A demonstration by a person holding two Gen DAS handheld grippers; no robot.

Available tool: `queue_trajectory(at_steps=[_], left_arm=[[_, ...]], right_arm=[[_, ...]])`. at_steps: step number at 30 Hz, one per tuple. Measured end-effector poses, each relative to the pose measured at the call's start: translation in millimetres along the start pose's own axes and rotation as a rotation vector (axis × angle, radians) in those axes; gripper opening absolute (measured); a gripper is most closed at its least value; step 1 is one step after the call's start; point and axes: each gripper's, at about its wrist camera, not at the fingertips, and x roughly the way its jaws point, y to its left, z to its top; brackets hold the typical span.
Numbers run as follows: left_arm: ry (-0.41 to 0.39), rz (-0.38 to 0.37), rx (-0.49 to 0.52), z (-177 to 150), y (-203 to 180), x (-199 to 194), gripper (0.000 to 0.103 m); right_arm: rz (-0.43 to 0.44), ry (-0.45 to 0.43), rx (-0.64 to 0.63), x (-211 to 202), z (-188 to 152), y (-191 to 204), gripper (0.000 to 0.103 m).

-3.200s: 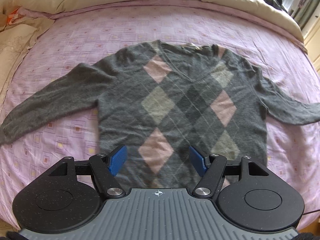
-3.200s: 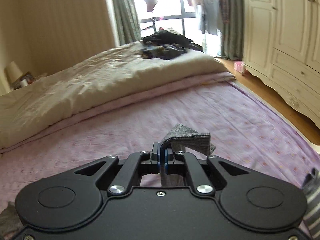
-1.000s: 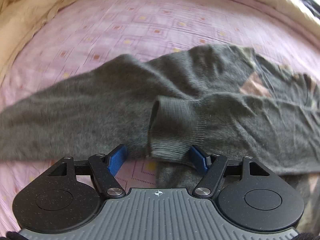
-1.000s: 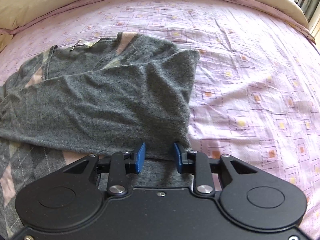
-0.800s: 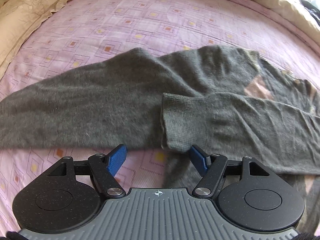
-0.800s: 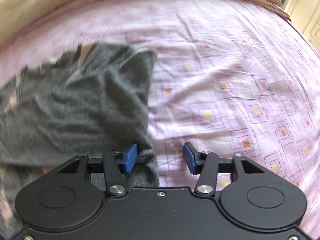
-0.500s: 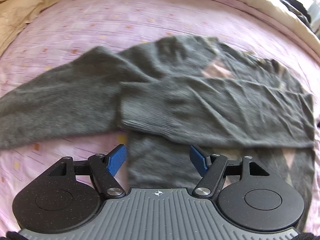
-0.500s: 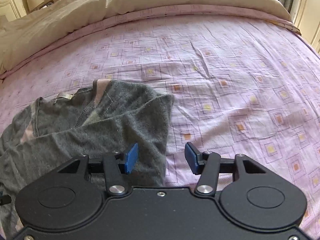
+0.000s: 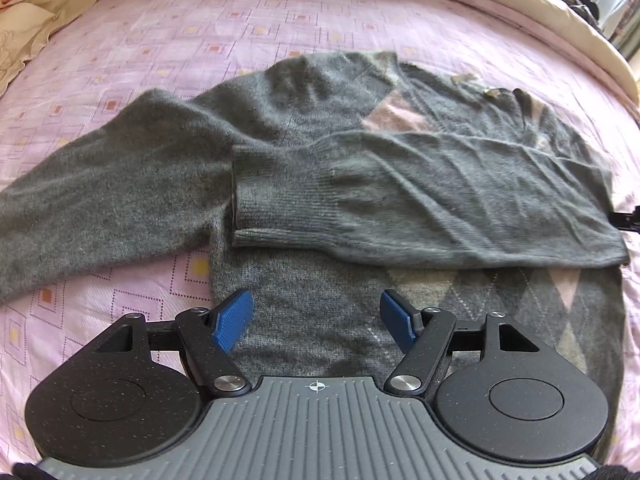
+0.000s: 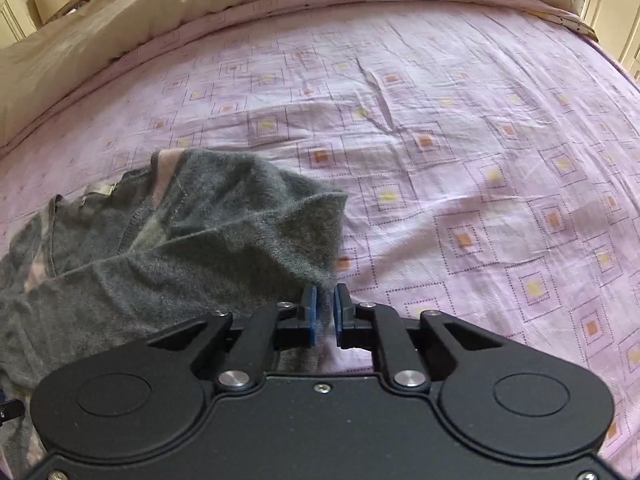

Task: Fold small clothes
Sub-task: 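Lay the sleeve across the chest and open the right tool, then grasp the other sleeve cuff with the left tool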

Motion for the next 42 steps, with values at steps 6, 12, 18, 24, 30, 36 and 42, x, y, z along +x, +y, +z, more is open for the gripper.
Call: queue_trajectory(at_steps=[6, 12, 18, 24, 30, 36, 42], left_arm=[[0.009, -0.004, 0.044, -1, -1, 14, 0.087], [0.002, 0.012, 0.103, -3, -9, 20, 0.099], [-0.026, 0.028, 0.105, -8, -11, 23, 0.103], [-0.102, 0.039, 0.114, -21, -12, 20, 0.103], [-0.084, -0.006, 0.108, -19, -6, 16, 0.102], [-0.077, -0.079, 0.064, -39, 14, -9, 0.102], [-0.114, -0.016, -0.139, -65, 82, -42, 0.102]], right_arm=[[0.046, -0.014, 0.052, -15, 1, 0, 0.030], [0.005, 0.092, -0.030, -5, -41, 0, 0.057], [-0.022, 0.070, -0.029, -28, -58, -6, 0.074], [0.047, 0.067, -0.053, -57, -81, 5, 0.095], [0.109, 0.053, -0.104, -82, -104, 34, 0.103], [0.178, 0.055, -0.163, -98, -119, 70, 0.103], [0.219, 0.060, -0.217, -104, -127, 111, 0.103]])
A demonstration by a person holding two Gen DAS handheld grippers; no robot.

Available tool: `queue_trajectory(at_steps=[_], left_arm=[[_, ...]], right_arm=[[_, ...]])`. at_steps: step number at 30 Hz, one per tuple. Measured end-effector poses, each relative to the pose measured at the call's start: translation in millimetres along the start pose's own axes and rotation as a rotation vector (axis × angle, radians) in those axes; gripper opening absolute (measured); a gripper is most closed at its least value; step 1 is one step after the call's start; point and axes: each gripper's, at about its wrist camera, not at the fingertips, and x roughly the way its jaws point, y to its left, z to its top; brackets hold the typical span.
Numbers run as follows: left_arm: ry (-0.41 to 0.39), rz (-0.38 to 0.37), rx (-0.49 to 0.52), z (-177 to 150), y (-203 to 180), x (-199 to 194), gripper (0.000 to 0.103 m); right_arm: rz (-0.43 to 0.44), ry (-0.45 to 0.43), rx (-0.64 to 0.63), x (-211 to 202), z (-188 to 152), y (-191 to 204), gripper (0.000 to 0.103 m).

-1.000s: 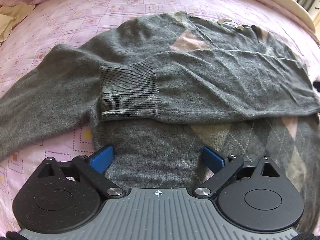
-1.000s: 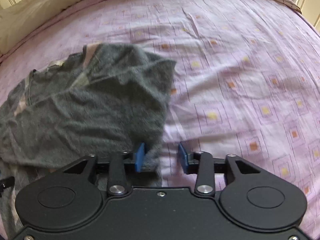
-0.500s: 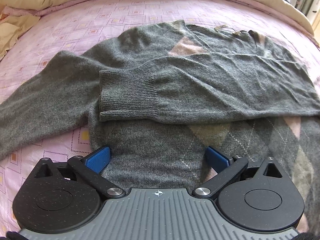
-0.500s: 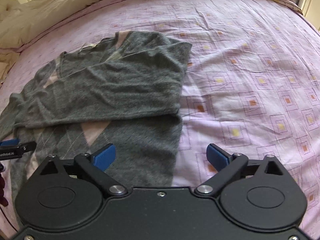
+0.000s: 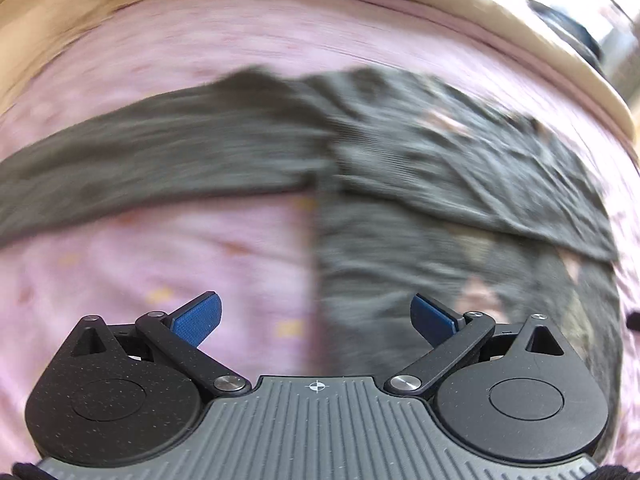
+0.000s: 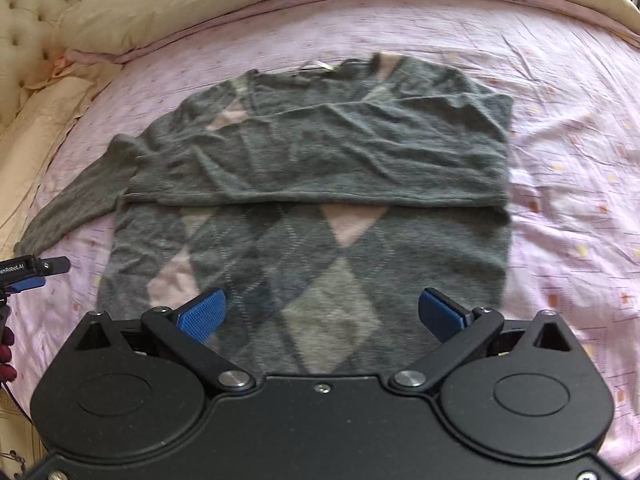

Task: Fold small clothes
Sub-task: 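Grasp the other sleeve cuff with the left tool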

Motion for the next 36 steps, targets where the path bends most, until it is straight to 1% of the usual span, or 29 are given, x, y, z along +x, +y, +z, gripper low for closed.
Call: queue_trajectory(at_steps=[5, 9, 11, 13, 16, 21, 30, 32, 33, 34, 36], left_arm=[[-0.039, 0.093, -0.183, 1, 91, -19, 0.102], [-0.066, 0.134, -0.325, 4, 161, -28, 0.102], [-0.075, 0.157, -0.372, 6, 188, -29, 0.102], [-0.082, 0.179, -0.398, 9, 211, -27, 0.102], [-0.080, 0.203, -0.415, 14, 233, -18, 0.102], [-0.088, 0.178, -0.460, 26, 253, 0, 0.102], [-0.157, 0.193, -0.493, 48, 276, 10, 0.102], [-0.171, 0.177, -0.498, 52, 281, 12, 0.102], [-0.170, 0.176, -0.504, 54, 283, 13, 0.099], [-0.170, 0.186, -0.509, 55, 284, 13, 0.092], [-0.158, 0.239, -0.504, 59, 284, 10, 0.060]], right_arm=[[0.017, 0.002, -0.015, 4, 0, 32, 0.103], [0.025, 0.017, -0.030, 9, -2, 59, 0.103], [0.029, 0.024, -0.035, 11, -2, 71, 0.103], [0.030, 0.030, -0.039, 12, -2, 82, 0.103], [0.028, 0.038, -0.050, 13, -1, 96, 0.103], [0.021, 0.054, -0.071, 17, 3, 112, 0.103], [0.017, 0.059, -0.085, 21, 12, 123, 0.103], [0.017, 0.058, -0.089, 20, 13, 124, 0.103], [0.018, 0.058, -0.089, 20, 13, 124, 0.103], [0.021, 0.058, -0.087, 19, 13, 123, 0.103], [0.027, 0.055, -0.081, 18, 12, 121, 0.103]])
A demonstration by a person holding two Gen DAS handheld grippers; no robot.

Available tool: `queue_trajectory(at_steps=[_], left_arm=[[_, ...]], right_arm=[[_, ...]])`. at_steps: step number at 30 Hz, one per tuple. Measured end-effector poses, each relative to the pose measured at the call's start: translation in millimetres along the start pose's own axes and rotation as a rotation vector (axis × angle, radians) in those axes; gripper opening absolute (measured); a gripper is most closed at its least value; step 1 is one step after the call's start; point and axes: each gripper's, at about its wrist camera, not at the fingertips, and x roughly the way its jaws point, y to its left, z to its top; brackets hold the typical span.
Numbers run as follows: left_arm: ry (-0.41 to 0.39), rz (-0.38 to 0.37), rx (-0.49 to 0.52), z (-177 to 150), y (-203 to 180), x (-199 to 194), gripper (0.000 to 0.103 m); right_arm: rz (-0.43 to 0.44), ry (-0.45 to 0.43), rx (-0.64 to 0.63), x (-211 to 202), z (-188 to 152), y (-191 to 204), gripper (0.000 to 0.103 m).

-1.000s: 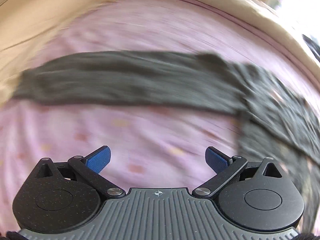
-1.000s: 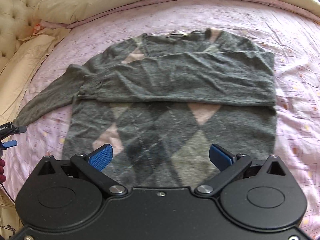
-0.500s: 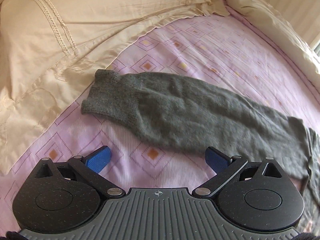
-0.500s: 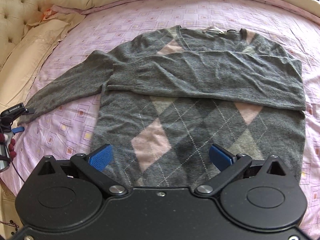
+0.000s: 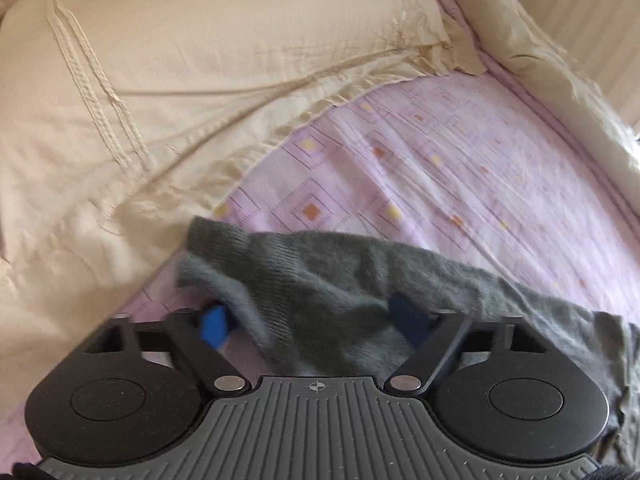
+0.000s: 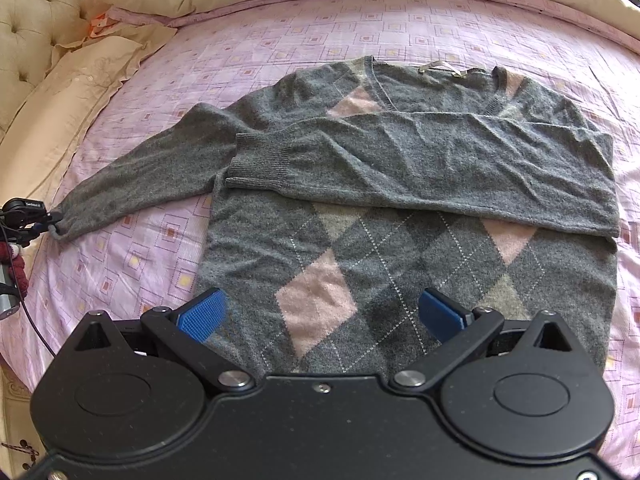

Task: Fold small clothes
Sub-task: 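Grasp the other sleeve cuff with the left tool, then fold the held sleeve across the chest and open the left tool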

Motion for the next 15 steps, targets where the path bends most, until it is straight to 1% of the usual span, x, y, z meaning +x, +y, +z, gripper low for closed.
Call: queue_trajectory(at_steps=[1, 2, 3, 5, 7, 10, 12, 15], left_arm=[[-0.010, 0.018, 0.004, 1, 0, -3, 0.048], [-0.021, 0.024, 0.003, 2, 0, -6, 0.022], [-0.022, 0.025, -0.006, 3, 1, -8, 0.014], [-0.039, -0.005, -0.020, 3, -1, -17, 0.009], [-0.068, -0.013, -0.002, 3, -10, -32, 0.009], [-0.101, -0.059, 0.018, 4, -32, -61, 0.009], [-0.124, -0.106, 0.047, 4, -50, -82, 0.009], [-0.174, -0.186, 0.113, -1, -86, -121, 0.009]], right_arm=[[0.004, 0.000, 0.001, 0, -1, -1, 0.103], [0.008, 0.000, 0.002, 0, -2, -3, 0.103], [0.012, 0.000, 0.001, 0, -3, -4, 0.103], [0.021, -0.001, 0.002, 0, -5, -9, 0.103], [0.034, -0.005, 0.007, -1, -8, -14, 0.103], [0.057, -0.011, 0.012, -3, -12, -24, 0.103], [0.070, -0.013, 0.011, -6, -14, -30, 0.103], [0.093, -0.025, 0.017, -12, -17, -44, 0.103]])
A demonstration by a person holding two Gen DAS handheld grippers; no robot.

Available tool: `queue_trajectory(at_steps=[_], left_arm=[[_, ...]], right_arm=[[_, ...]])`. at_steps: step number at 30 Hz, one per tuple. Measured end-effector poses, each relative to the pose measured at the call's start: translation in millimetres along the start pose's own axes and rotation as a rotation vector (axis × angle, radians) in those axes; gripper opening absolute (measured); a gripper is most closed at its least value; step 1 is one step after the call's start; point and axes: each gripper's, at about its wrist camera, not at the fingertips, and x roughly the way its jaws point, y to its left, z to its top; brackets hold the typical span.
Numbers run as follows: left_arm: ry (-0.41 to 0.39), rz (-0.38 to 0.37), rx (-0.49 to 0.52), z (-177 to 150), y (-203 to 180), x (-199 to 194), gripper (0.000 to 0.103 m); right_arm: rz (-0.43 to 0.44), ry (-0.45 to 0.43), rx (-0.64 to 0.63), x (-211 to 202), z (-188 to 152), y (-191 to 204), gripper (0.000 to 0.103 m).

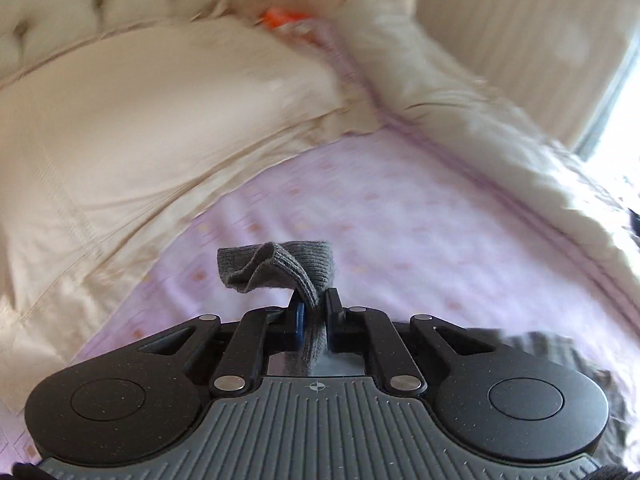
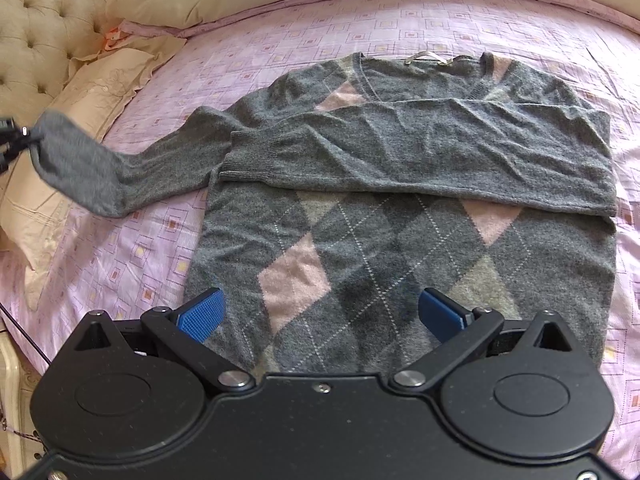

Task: Fold small clothes
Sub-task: 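Fold the held sleeve across the chest and open the left tool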

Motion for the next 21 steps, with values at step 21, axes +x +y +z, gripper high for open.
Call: queue_trajectory(at_steps=[21], left_arm=[[0.035, -0.457, 0.371, -124, -367, -10, 0.010]], right_arm=[[0.020, -0.049, 0.113, -48, -12, -132, 0.103]])
